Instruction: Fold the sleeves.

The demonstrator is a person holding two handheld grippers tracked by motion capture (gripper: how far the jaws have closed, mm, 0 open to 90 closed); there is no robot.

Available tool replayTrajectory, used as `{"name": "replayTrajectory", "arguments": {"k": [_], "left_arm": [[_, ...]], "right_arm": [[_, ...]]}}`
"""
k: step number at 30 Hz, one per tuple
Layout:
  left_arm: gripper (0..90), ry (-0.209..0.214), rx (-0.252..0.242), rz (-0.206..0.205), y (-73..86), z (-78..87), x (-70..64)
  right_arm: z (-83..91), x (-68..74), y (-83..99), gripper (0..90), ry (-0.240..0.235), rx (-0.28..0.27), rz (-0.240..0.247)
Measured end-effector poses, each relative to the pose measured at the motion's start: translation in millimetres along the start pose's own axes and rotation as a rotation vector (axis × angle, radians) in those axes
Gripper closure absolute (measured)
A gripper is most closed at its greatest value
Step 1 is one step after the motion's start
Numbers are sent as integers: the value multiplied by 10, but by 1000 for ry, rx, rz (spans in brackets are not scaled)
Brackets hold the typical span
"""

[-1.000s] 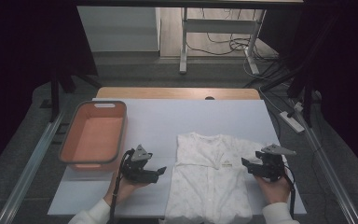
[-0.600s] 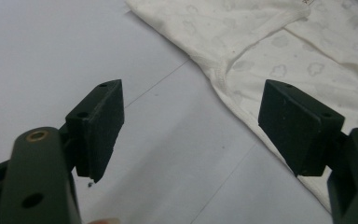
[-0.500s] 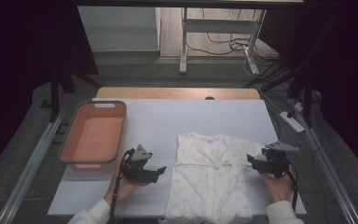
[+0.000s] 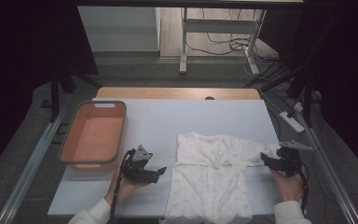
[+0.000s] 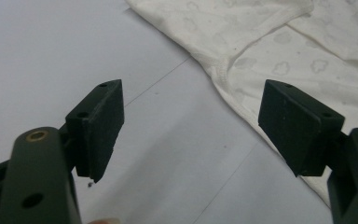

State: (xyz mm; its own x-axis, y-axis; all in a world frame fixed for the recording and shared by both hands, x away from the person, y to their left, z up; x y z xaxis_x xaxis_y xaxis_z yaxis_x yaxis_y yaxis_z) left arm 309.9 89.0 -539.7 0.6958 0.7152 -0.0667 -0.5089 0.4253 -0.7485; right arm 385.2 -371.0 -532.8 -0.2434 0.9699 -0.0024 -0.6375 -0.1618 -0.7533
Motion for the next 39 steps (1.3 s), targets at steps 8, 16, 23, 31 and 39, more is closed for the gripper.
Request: {"name": "replayTrajectory", "arguments": {"k": [8,16,23,31,39], "left_arm": [[229,2,4,-7,2,-7,-10],[229,3,7,-7,1,-21,-9],[229,3,12,-11,5,-27,-13],[229,-3,3,-3,2,-16,-3],[229,-6,3,-5,1,-6,1]], "right_arm": [[5,-101,11,308,22,3,-29],[-62,-125,14,353,15,19,-44],[-164,-135,26,569,4,59,-33],[-176,-109,4,883,-32,69,12],[-82,-57,-63,890,-35,25,32]]}}
Point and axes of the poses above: each handheld gripper's, and its own axes: z roughly backward along the jaws, y roughly out of its underside, x roughly to its left, the point moved 5 cm from there along -z, roughly forward along the jaws, and after that the axes turned 2 degrees about -z, right-handed, at the moved point
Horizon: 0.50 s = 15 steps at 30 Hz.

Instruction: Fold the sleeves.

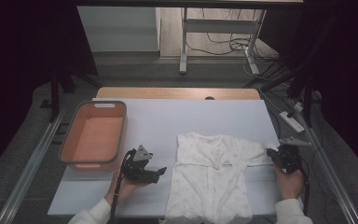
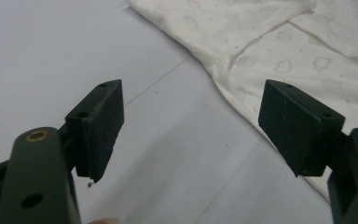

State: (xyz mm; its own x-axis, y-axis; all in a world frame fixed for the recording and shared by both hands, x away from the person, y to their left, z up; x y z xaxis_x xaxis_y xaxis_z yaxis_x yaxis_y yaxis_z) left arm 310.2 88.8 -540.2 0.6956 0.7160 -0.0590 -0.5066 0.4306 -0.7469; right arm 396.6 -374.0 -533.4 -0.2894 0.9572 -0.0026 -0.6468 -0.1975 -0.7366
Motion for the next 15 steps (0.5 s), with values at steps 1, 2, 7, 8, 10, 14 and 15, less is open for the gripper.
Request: {"name": "replayTrajectory", "arguments": {"k": [1,2,7,8,10,14,15], "left_arm": [[229,0,0,0,0,2,3],[229,-1,0,0,0,3,5],[229,1,2,-1,2,-4,1],[229,0,2,-1,2,-4,0],[229,0,1,0,1,0,1],[229,3,1,1,2,3,6],[228,6,0,3,2,3,7]], "right_arm": [[12,4,-7,890,-8,-6,-3],[24,10,-15,890,-19,-15,-15],[88,81,-92,890,-57,-54,-19],[99,106,-106,890,-59,-58,-11],[113,149,-126,889,-65,-64,2],[141,201,-152,888,-92,-92,1],[147,207,-156,888,-95,-95,0]]}}
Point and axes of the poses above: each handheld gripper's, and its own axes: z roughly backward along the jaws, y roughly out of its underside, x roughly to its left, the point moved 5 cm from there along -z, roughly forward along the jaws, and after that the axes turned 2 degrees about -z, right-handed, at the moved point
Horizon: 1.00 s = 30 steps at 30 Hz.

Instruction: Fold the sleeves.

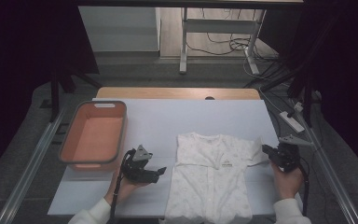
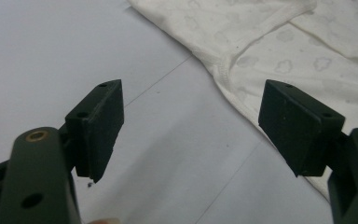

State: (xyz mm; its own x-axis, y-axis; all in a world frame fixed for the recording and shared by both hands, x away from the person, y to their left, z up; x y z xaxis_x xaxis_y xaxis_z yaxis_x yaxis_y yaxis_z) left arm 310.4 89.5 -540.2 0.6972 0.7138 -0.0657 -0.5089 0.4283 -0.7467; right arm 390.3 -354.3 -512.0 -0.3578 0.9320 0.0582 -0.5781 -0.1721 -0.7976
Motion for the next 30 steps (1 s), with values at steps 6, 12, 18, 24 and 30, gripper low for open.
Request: {"name": "replayTrajectory", "arguments": {"k": [6,12,18,24,30], "left_arm": [[228,-1,-3,2,-3,4,4],[228,-5,1,-4,0,1,3],[228,-5,-1,-2,-1,4,0],[224,-8,1,-1,2,2,7],[218,-11,2,0,2,0,9]], "right_arm": [[29,103,-46,888,-18,-16,19],[57,310,-132,887,-70,-45,44],[19,473,-154,886,-104,-30,74],[-5,601,-160,885,-137,-24,94],[-27,692,-165,885,-158,-18,111]]}}
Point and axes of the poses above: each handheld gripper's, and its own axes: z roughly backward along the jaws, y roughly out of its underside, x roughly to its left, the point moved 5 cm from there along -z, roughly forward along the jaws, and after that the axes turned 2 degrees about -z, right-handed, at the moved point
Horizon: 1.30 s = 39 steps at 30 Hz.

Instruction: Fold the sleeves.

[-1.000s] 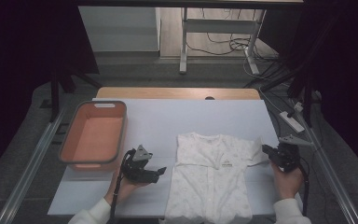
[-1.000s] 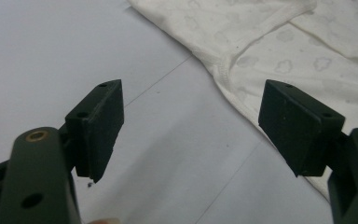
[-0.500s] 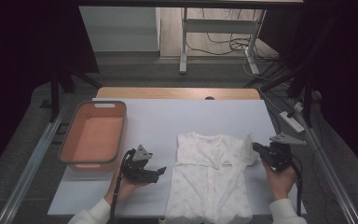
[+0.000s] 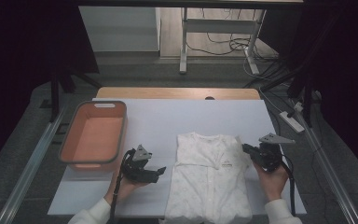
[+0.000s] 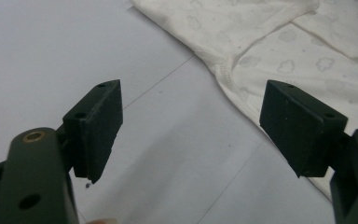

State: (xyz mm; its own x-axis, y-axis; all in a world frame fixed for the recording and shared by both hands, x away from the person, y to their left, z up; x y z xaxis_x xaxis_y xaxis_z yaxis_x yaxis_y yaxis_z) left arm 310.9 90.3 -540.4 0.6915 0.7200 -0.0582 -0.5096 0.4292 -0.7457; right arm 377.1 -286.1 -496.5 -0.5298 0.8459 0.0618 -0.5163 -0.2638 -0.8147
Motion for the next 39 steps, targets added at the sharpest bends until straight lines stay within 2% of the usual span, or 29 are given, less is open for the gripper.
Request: {"name": "replayTrajectory", "arguments": {"k": [8,18,25,27,29,30,31,32,33,34,35,36,37,39], "left_arm": [[215,-2,0,-2,0,-3,-2],[213,-4,1,-3,2,-7,-4],[213,-3,3,-2,4,-11,-4],[213,-4,2,-4,3,-9,-5],[213,-4,2,-3,3,-7,-5],[213,-4,2,-3,4,-7,-4],[213,-5,2,-3,4,-7,-3],[213,-5,2,-3,4,-7,-3],[213,-5,2,-3,4,-5,-1],[213,-5,2,-3,4,-5,-1],[213,-6,1,-4,4,-4,-1],[213,-6,1,-4,4,-4,-1],[213,-6,2,-5,5,-4,-1],[213,-6,3,-5,5,-6,-2]], "right_arm": [[-64,116,-2,883,-32,15,17],[-199,361,-8,878,-81,46,65],[-274,474,14,860,-98,73,93],[-289,508,18,788,-122,68,92],[-284,534,5,655,-155,44,99],[-278,538,-2,606,-154,33,97],[-263,534,-15,557,-144,21,89],[-263,534,-15,557,-144,21,89],[-241,507,-34,481,-130,3,73],[-232,487,-38,458,-117,0,65],[-225,462,-41,435,-96,-5,62],[-225,462,-41,435,-96,-5,62],[-203,416,-39,409,-70,-15,50],[-185,381,-40,401,-62,-24,39]]}}
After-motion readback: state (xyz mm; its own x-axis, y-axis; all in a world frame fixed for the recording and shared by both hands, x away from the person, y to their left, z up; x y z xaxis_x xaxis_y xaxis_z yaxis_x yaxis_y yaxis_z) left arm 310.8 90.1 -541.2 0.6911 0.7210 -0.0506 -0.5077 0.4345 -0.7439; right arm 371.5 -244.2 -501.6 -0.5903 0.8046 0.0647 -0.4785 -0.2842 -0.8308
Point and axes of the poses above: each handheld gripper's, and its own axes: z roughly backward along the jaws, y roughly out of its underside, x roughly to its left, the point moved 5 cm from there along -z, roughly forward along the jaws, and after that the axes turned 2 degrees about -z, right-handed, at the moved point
